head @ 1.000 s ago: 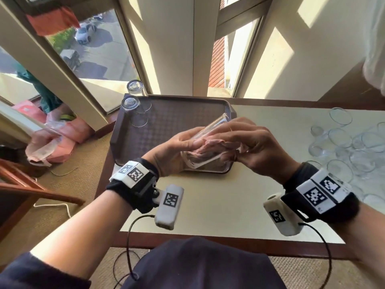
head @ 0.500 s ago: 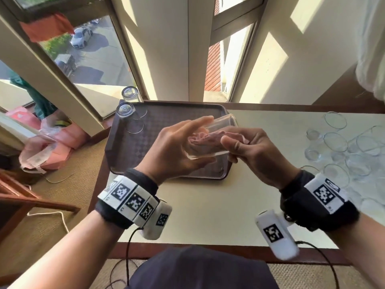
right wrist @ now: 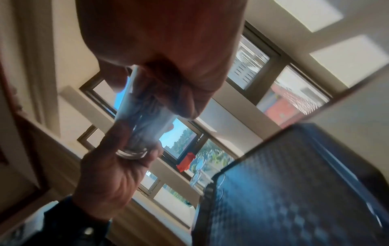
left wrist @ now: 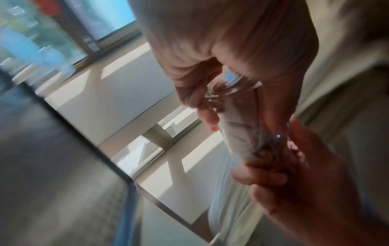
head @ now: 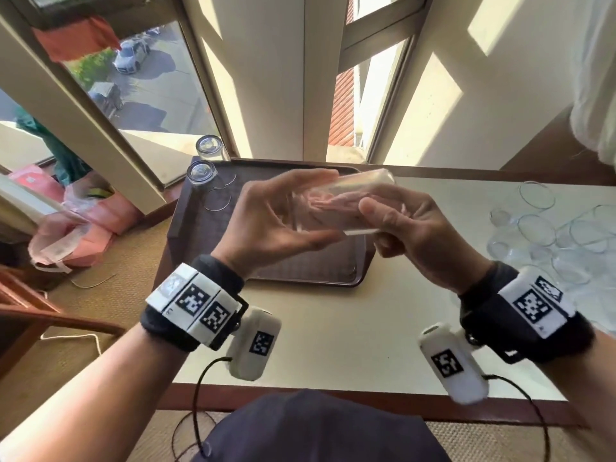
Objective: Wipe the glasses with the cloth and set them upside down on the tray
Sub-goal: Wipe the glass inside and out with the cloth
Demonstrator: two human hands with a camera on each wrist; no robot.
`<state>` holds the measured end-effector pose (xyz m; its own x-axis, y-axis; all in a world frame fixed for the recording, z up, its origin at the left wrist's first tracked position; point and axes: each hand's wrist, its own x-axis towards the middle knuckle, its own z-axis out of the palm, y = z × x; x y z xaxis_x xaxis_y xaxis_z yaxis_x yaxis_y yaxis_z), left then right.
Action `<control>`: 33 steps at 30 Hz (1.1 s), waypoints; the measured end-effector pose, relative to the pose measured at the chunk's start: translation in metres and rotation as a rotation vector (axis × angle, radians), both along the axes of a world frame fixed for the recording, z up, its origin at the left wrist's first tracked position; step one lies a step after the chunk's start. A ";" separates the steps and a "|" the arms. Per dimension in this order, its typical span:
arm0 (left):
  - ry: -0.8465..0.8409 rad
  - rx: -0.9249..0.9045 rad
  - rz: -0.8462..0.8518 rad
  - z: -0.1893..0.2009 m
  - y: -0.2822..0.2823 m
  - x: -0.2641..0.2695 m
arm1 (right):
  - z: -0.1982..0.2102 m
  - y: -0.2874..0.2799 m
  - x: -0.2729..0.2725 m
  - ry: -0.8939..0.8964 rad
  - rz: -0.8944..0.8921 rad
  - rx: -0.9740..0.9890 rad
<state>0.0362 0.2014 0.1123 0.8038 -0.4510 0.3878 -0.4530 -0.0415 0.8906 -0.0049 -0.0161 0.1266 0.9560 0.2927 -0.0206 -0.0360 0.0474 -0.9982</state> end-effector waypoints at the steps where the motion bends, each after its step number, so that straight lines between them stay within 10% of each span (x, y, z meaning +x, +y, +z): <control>1: -0.233 0.140 0.030 -0.001 0.001 0.001 | -0.005 -0.003 -0.002 0.072 -0.008 0.039; 5: -0.482 0.341 0.072 -0.014 -0.002 0.001 | -0.015 -0.008 -0.010 0.129 -0.049 0.139; 11: 0.654 -0.154 -0.189 -0.016 -0.008 -0.002 | -0.006 -0.011 -0.001 -0.334 0.048 -0.125; 15: 0.432 -0.091 -0.093 -0.007 -0.004 -0.008 | -0.006 -0.001 -0.003 -0.243 0.059 -0.109; 20: -0.521 0.343 0.048 -0.008 -0.001 0.000 | -0.011 -0.007 -0.013 0.116 0.047 0.097; 23: -0.338 0.275 0.083 -0.010 -0.005 -0.001 | -0.005 -0.010 -0.009 0.041 0.036 0.041; 28: 0.709 -0.227 -0.108 -0.013 -0.006 -0.004 | 0.001 -0.014 -0.001 -0.246 -0.006 -0.066; 33: 0.359 -0.194 0.069 -0.006 -0.008 -0.009 | -0.003 0.000 -0.001 -0.170 -0.075 0.056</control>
